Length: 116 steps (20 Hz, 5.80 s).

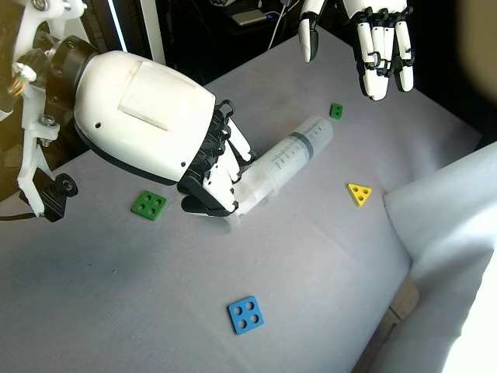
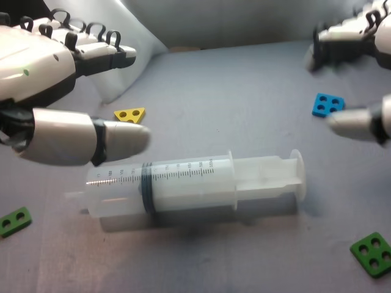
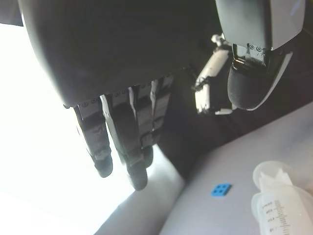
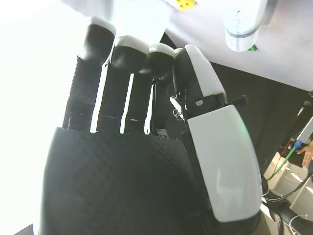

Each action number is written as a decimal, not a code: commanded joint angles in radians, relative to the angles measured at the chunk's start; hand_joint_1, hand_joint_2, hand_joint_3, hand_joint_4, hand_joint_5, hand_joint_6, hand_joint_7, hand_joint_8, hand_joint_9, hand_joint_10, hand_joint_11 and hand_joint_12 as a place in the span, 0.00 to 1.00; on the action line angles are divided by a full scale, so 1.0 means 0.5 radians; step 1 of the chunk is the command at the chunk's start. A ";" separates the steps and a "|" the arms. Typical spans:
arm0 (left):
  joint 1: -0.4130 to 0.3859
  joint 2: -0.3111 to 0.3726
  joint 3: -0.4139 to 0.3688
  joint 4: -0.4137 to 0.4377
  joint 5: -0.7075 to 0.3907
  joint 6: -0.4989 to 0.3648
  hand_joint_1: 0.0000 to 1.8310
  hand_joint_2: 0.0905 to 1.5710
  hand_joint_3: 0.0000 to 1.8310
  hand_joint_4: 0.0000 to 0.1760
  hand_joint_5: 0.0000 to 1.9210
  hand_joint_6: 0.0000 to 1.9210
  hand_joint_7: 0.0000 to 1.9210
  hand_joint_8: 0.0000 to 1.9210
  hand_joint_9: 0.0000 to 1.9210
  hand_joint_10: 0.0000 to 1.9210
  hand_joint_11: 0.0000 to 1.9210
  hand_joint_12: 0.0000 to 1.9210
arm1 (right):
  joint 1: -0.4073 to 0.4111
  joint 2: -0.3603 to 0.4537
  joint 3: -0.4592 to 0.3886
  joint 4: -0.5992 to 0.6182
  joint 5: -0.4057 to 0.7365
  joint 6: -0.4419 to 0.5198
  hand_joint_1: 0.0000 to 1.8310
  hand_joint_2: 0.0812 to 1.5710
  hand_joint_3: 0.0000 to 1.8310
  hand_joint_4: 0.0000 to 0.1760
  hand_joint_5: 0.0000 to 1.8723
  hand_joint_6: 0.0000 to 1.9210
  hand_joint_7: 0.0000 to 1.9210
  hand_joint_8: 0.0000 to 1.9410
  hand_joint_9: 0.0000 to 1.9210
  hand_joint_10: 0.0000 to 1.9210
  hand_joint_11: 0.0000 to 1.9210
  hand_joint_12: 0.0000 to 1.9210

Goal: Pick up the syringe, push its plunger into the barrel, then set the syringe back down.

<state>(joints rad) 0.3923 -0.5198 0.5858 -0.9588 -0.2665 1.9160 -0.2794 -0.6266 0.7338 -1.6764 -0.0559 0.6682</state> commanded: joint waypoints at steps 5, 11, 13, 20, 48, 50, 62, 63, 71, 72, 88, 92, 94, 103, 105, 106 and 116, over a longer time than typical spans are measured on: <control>-0.021 0.008 -0.014 0.009 -0.157 0.031 0.00 0.71 0.01 0.00 0.11 0.00 0.10 0.00 0.08 0.00 0.00 0.16 | 0.020 0.018 -0.003 -0.012 0.034 0.175 0.00 0.69 0.02 0.00 0.04 0.00 0.03 0.00 0.01 0.00 0.00 0.00; -0.035 0.014 -0.012 -0.126 -0.155 0.207 0.00 0.70 0.00 0.00 0.11 0.00 0.09 0.00 0.08 0.00 0.00 0.15 | 0.022 0.057 -0.003 -0.012 0.040 0.343 0.00 0.69 0.02 0.00 0.04 0.00 0.04 0.00 0.03 0.00 0.01 0.00; -0.046 0.014 -0.012 -0.225 -0.139 0.306 0.00 0.69 0.00 0.00 0.10 0.00 0.09 0.00 0.07 0.00 0.00 0.14 | 0.022 0.063 -0.003 -0.012 0.041 0.336 0.00 0.69 0.02 0.00 0.05 0.01 0.04 0.00 0.03 0.00 0.01 0.01; -0.093 0.052 -0.094 -0.463 -0.281 0.429 0.23 0.62 0.00 0.00 0.06 0.00 0.04 0.00 0.04 0.00 0.00 0.14 | 0.003 0.062 -0.003 -0.012 0.041 0.274 0.00 0.69 0.01 0.00 0.05 0.00 0.04 0.00 0.02 0.00 0.01 0.01; 0.232 -0.226 -0.085 -1.241 -0.415 1.162 0.67 0.56 0.00 0.00 0.05 0.00 0.01 0.00 0.00 0.00 0.00 0.19 | -0.028 0.058 -0.003 -0.013 0.037 0.207 0.00 0.70 0.00 0.00 0.05 0.00 0.04 0.00 0.02 0.00 0.00 0.01; 0.238 -0.285 -0.086 -1.196 -0.506 1.123 0.68 0.56 0.00 0.00 0.04 0.00 0.01 0.00 0.00 0.00 0.00 0.18 | -0.030 0.058 -0.003 -0.013 0.037 0.207 0.00 0.70 0.00 0.00 0.05 0.00 0.04 0.00 0.03 0.00 0.01 0.01; 0.313 -0.668 -0.005 -1.163 -0.796 1.010 0.68 0.58 0.00 0.00 0.03 0.00 0.00 0.00 0.00 0.00 0.00 0.17 | -0.042 0.057 -0.004 -0.014 0.033 0.190 0.00 0.69 0.00 0.00 0.03 0.00 0.02 0.00 0.01 0.00 0.00 0.02; 0.315 -0.692 0.006 -1.163 -0.810 1.002 0.68 0.58 0.00 0.00 0.03 0.00 0.00 0.00 0.00 0.00 0.00 0.17 | -0.043 0.057 -0.004 -0.014 0.032 0.189 0.00 0.69 0.00 0.00 0.03 0.00 0.02 0.00 0.01 0.00 0.00 0.02; 0.346 -0.891 0.127 -1.165 -0.930 0.937 0.67 0.58 0.00 0.00 0.04 0.00 0.00 0.00 0.00 0.00 0.00 0.15 | -0.043 0.057 -0.004 -0.014 0.032 0.180 0.00 0.70 0.00 0.00 0.04 0.00 0.03 0.00 0.02 0.00 0.00 0.02; 0.352 -0.912 0.144 -1.168 -0.946 0.935 0.67 0.58 0.00 0.00 0.04 0.00 0.00 0.00 0.00 0.00 0.00 0.16 | -0.043 0.057 -0.004 -0.014 0.032 0.180 0.00 0.70 0.00 0.00 0.04 0.00 0.03 0.00 0.02 0.00 0.00 0.01; 0.429 -1.165 0.413 -1.221 -1.007 0.921 0.68 0.57 0.00 0.00 0.03 0.00 0.00 0.00 0.00 0.00 0.00 0.17 | -0.043 0.057 -0.004 -0.014 0.033 0.176 0.00 0.70 0.00 0.00 0.05 0.00 0.04 0.00 0.02 0.00 0.01 0.01; 0.456 -1.189 0.454 -1.221 -1.007 0.900 0.67 0.57 0.00 0.00 0.03 0.00 0.00 0.00 0.00 0.00 0.00 0.16 | -0.043 0.057 -0.004 -0.015 0.033 0.174 0.00 0.70 0.00 0.00 0.05 0.00 0.04 0.00 0.02 0.00 0.01 0.01; 0.473 -1.200 0.473 -1.227 -1.007 0.890 0.65 0.57 0.00 0.00 0.02 0.00 0.00 0.00 0.00 0.00 0.00 0.16 | -0.043 0.057 -0.004 -0.015 0.033 0.173 0.00 0.70 0.00 0.00 0.06 0.00 0.05 0.00 0.03 0.00 0.01 0.01; 0.520 -1.232 0.507 -1.298 -1.022 0.859 0.67 0.56 0.00 0.00 0.04 0.00 0.00 0.00 0.00 0.00 0.00 0.18 | -0.043 0.056 -0.004 -0.015 0.033 0.167 0.00 0.71 0.00 0.00 0.06 0.00 0.04 0.00 0.02 0.00 0.00 0.00; 0.529 -1.237 0.511 -1.298 -1.029 0.859 0.67 0.57 0.00 0.00 0.04 0.00 0.00 0.00 0.00 0.00 0.00 0.19 | -0.043 0.056 -0.004 -0.015 0.034 0.167 0.00 0.71 0.00 0.00 0.06 0.00 0.04 0.00 0.02 0.00 0.01 0.00; 0.537 -1.239 0.515 -1.298 -1.029 0.859 0.66 0.57 0.00 0.00 0.04 0.00 0.00 0.00 0.00 0.00 0.00 0.18 | -0.043 0.055 -0.004 -0.015 0.034 0.166 0.00 0.71 0.00 0.00 0.05 0.00 0.03 0.00 0.02 0.00 0.00 0.00; 0.531 -1.239 0.518 -1.305 -1.041 0.854 0.72 0.62 0.00 0.00 0.30 0.00 0.35 0.01 0.36 0.01 0.21 0.30 | -0.044 0.054 -0.004 -0.015 0.034 0.164 0.00 0.71 0.00 0.00 0.07 0.00 0.04 0.00 0.02 0.00 0.00 0.00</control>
<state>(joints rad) 0.6632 -1.1366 0.8413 -1.6363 -0.7685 2.3383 -0.3096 -0.5987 0.7330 -1.6836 -0.0246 0.7536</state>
